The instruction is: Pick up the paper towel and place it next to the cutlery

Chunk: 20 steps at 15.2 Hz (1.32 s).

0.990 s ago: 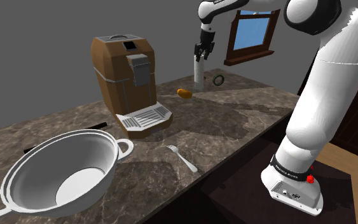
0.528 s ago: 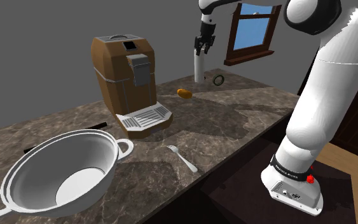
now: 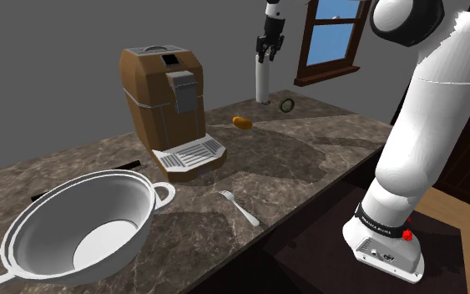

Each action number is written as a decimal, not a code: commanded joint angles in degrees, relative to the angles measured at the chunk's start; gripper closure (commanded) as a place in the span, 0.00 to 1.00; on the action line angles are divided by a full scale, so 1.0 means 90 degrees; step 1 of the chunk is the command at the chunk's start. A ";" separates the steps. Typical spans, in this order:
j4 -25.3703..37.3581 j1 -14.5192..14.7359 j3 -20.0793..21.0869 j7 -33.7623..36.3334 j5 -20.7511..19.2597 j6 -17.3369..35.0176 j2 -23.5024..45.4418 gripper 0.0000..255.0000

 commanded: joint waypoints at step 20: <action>0.0758 0.0381 0.0240 0.0684 -0.0269 -0.1243 -0.0526 1.00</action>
